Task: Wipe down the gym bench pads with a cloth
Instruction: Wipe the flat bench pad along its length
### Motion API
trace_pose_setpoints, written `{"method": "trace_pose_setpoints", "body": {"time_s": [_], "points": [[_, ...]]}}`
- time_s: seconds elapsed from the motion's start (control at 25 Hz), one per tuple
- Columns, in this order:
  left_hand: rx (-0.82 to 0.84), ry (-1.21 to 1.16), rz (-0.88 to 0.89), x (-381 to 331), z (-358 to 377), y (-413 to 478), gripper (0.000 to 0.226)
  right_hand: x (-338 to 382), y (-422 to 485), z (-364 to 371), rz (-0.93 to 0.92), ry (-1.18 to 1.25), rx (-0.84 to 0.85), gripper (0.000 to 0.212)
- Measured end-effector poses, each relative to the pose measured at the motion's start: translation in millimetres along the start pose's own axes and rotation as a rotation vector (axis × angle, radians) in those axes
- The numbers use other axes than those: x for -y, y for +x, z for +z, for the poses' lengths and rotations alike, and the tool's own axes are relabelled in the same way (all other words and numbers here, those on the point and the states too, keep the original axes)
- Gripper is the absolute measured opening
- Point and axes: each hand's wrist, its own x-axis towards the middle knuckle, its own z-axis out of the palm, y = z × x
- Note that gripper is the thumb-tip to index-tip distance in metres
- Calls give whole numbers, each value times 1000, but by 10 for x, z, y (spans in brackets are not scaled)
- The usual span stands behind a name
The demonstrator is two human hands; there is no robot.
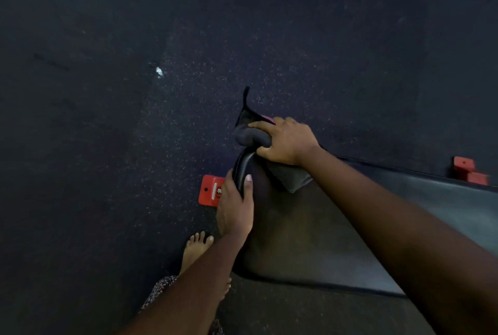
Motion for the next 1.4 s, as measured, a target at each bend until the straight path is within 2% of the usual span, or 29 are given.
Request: {"method": "trace_pose_setpoints", "body": {"time_s": [0.16,0.24,0.4,0.52,0.68,0.96,1.2,1.4], "points": [[97,-23,-1,15,-51,18,64,-310,-270,82,130,92,0,65],[136,2,53,-28,-120,-92,65,-453,-342,52,201,110,36,61],[100,245,381,-181,-237,-321,62,-596,-298,-31,224,142,106,52],[111,431,548,-389,-119,-379,69,-711,-291,-8,218,147,104,52],[95,615,604,-675,417,-474,57,-1165,-457,87,193,168,72,50],[62,780,654,-1026,1743,-907,58,-2493,-1094,361,176,196,57,50],[58,908,795,-1195,2855,-1219,56,-3461,-1652,609,209,167,42,50],[19,969,820,-1089,3254,-1229,62,-4050,-2040,716,272,93,61,53]]}}
